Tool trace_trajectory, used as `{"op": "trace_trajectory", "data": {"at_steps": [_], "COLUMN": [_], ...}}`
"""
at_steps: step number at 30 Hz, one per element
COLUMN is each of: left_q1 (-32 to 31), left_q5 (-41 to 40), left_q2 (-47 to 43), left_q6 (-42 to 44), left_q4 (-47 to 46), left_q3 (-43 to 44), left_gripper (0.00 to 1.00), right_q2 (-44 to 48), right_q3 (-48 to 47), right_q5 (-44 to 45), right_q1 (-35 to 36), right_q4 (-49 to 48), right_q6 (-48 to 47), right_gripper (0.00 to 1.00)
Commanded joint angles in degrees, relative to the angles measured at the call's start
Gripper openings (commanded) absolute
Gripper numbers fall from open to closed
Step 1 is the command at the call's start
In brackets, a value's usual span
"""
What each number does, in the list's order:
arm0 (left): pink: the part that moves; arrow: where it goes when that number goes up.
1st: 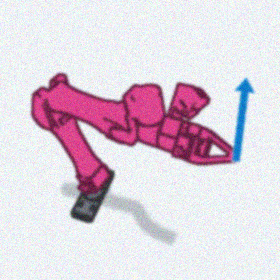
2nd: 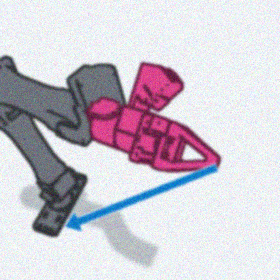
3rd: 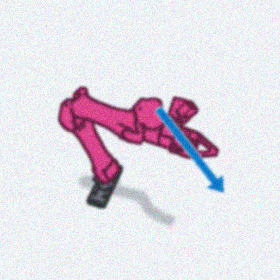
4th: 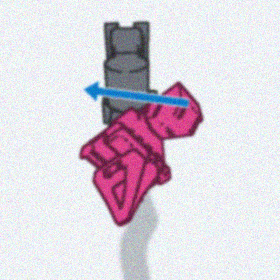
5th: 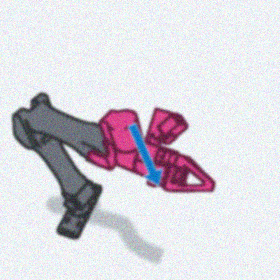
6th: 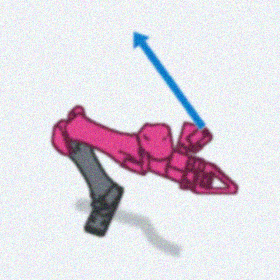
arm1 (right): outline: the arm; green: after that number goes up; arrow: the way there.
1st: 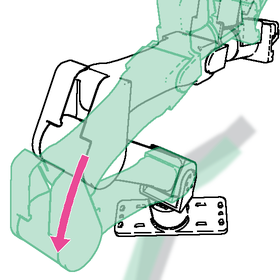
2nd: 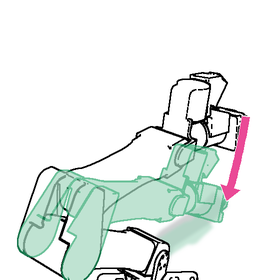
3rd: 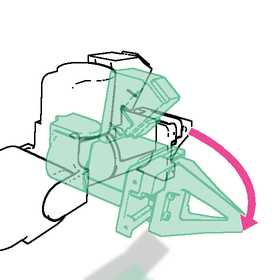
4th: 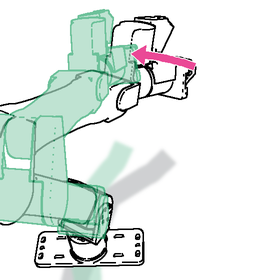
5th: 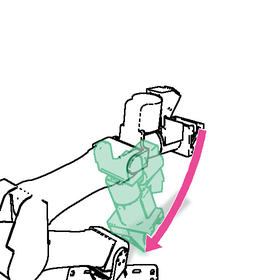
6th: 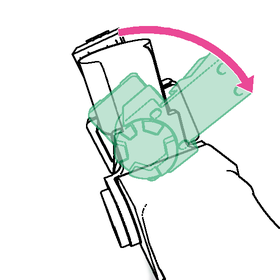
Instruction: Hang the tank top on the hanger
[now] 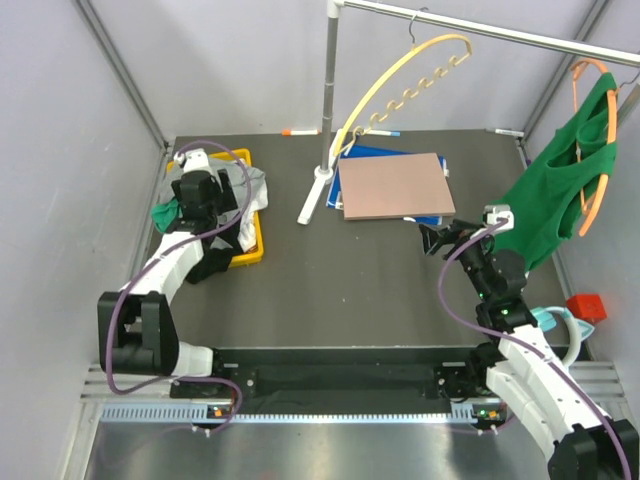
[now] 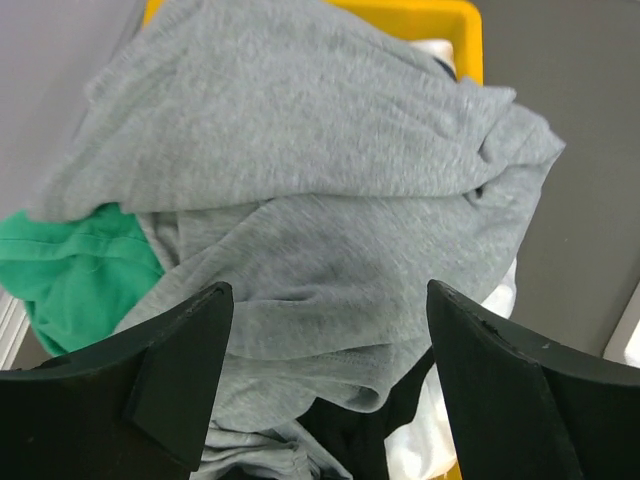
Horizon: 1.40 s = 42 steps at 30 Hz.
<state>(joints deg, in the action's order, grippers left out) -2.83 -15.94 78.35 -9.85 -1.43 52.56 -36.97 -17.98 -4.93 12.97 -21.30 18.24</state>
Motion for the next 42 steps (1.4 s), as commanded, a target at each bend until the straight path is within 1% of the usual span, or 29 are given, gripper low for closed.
{"op": "trace_trajectory", "data": {"at_steps": [1, 7, 10, 11, 12, 13, 14, 15, 16, 19, 23, 24, 26, 27, 30, 33, 36, 37, 42], "left_q1": [0.4, 0.9, 1.0, 1.0, 1.0, 1.0, 1.0, 1.0, 1.0, 0.9, 0.9, 0.8, 0.7, 0.6, 0.2, -0.1, -0.4, -0.5, -1.0], "left_q5": [2.4, 2.6, 2.5, 2.6, 2.8, 2.8, 2.7, 2.6, 2.4, 2.9, 4.8, 5.1, 5.7, 5.6, 5.6, 6.9, 9.6, 10.1, 12.5], "left_q2": [2.1, 5.5, 6.6, 6.8, 6.9, 6.8, 6.6, 6.2, 5.1, 1.6, -3.6, -4.9, -8.3, -9.5, -15.0, -18.0, -18.8, -18.8, -16.8], "left_q6": [0.6, 0.7, 0.7, 0.7, 0.7, 0.6, 0.5, 0.4, 0.4, 0.1, -0.3, -0.5, -0.6, -0.8, -1.4, -2.2, -2.9, -2.9, -1.9], "left_q4": [-4.9, -7.3, -8.8, -9.0, -9.0, -9.1, -8.9, -8.5, -8.2, -7.8, -6.6, -6.1, -5.9, -5.6, -5.2, -5.1, -4.8, -4.5, -4.2], "left_q3": [-1.1, -1.4, -2.0, -2.0, -2.0, -2.0, -1.9, -1.9, -1.9, -2.1, -2.4, -2.4, -2.1, -2.1, -1.1, 1.0, 5.2, 7.8, 16.7], "left_gripper": [0.81, 0.78, 0.71, 0.58, 0.48, 0.41, 0.36, 0.26, 0.24, 0.26, 0.24, 0.12, 0.02, 0.0, 0.0, 0.0, 0.0, 0.0, 0.0], "right_q2": [-0.3, -0.6, -0.6, -0.7, -0.8, -0.9, -0.8, -0.8, -0.7, -0.6, -0.8, -0.8, -0.7, -0.7, -0.3, 0.1, 0.3, 0.4, 0.5], "right_q3": [-1.6, -1.9, -1.9, -1.9, -1.9, -1.9, -2.0, -2.0, -2.1, -2.1, -2.1, -2.2, -2.2, -2.2, -2.4, -2.4, -2.3, -2.3, -2.5], "right_q5": [0.5, 0.7, 0.7, 0.7, 0.7, 0.7, 0.7, 0.7, 0.6, 0.5, 0.2, 0.0, -0.3, -0.4, -0.7, -0.8, -1.0, -1.1, -1.4], "right_q1": [0.1, 0.0, 0.0, 0.0, 0.0, -0.1, 0.0, -0.1, 0.0, 0.0, 0.0, 0.0, 0.0, 0.0, 0.0, 0.0, 0.0, 0.0, 0.0], "right_q4": [-1.4, -1.0, -1.0, -1.0, -0.9, -0.8, -0.8, -0.7, -0.7, -0.7, -0.7, -0.8, -0.6, -0.5, -0.3, -0.2, -0.1, -0.1, 0.2], "right_q6": [0.7, 0.7, 0.6, 0.7, 0.6, 0.6, 0.6, 0.6, 0.6, 0.6, 0.5, 0.5, 0.6, 0.6, 0.5, 0.6, 0.6, 0.6, 0.6], "right_gripper": [1.0, 1.0, 1.0, 1.0, 1.0, 1.0, 1.0, 0.99, 1.0, 1.0, 1.0, 1.0, 1.0, 1.0, 1.0, 1.0, 1.0, 1.0, 1.0]}}
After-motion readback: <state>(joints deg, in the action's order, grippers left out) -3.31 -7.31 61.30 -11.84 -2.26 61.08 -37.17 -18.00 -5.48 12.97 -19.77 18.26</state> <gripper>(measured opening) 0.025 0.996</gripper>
